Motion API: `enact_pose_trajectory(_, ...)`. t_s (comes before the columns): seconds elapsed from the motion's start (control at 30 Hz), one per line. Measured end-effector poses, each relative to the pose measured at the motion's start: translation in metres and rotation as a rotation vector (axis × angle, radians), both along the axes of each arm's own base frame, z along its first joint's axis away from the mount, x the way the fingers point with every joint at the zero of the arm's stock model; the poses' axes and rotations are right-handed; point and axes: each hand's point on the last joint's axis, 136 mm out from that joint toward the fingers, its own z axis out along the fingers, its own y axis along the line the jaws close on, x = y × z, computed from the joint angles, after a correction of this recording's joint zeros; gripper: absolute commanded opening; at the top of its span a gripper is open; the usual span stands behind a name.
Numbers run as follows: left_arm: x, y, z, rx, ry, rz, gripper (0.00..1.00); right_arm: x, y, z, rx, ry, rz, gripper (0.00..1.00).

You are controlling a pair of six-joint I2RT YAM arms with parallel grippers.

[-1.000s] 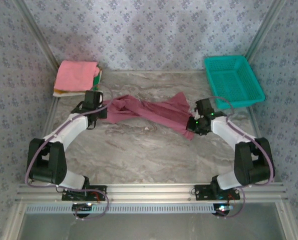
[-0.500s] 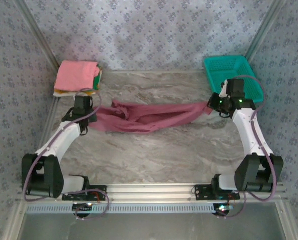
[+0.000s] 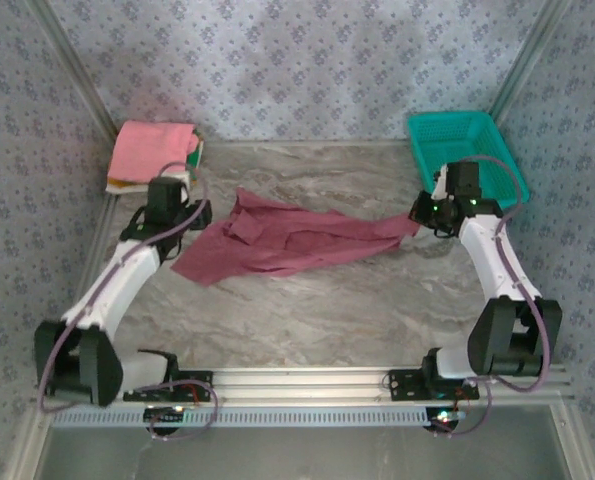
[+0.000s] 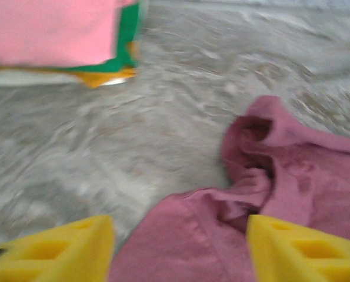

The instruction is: Fold and stack the t-shirts

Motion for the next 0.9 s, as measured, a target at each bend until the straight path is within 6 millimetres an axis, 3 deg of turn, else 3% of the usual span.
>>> enact_pose_trajectory(0.1,0.023,-0.039,-0.025,-0.02,0.072,-0.102,0.54,0.006,0.003,-0.007,0.006,0.007,0.013,0.0)
enact_pose_trajectory(0.2,0.029,-0.07,-0.071,-0.059,0.186,-0.175,0.55,0.009,0.007,-0.01,0.01,0.008,0.025,0.0)
enact_pose_trajectory(0.3,0.028,-0.08,-0.109,-0.087,0.287,-0.194,0.6,0.011,0.012,-0.009,0.011,-0.003,0.039,0.0)
enact_pose_trajectory(0.37,0.026,-0.081,-0.122,-0.099,0.324,-0.188,0.53,0.011,0.015,-0.008,0.013,-0.009,0.047,0.0)
enact_pose_trajectory(0.5,0.03,-0.085,-0.127,-0.121,0.33,-0.186,0.2,0.014,0.018,-0.006,0.015,-0.021,0.056,0.0)
enact_pose_trajectory(0.57,0.034,-0.088,-0.122,-0.128,0.316,-0.195,0.2,0.015,0.019,-0.006,0.017,-0.023,0.057,0.0)
enact_pose_trajectory(0.63,0.039,-0.091,-0.114,-0.135,0.297,-0.199,0.3,0.016,0.02,-0.009,0.017,-0.019,0.06,0.0)
enact_pose_trajectory(0.67,0.043,-0.092,-0.109,-0.139,0.285,-0.2,0.27,0.016,0.021,-0.01,0.017,-0.016,0.061,0.0)
enact_pose_trajectory(0.8,0.049,-0.093,-0.096,-0.151,0.255,-0.196,0.0,0.016,0.022,-0.014,0.017,-0.006,0.066,0.0)
enact_pose_trajectory(0.9,0.047,-0.092,-0.092,-0.146,0.256,-0.195,0.0,0.017,0.022,-0.015,0.017,-0.004,0.066,0.0)
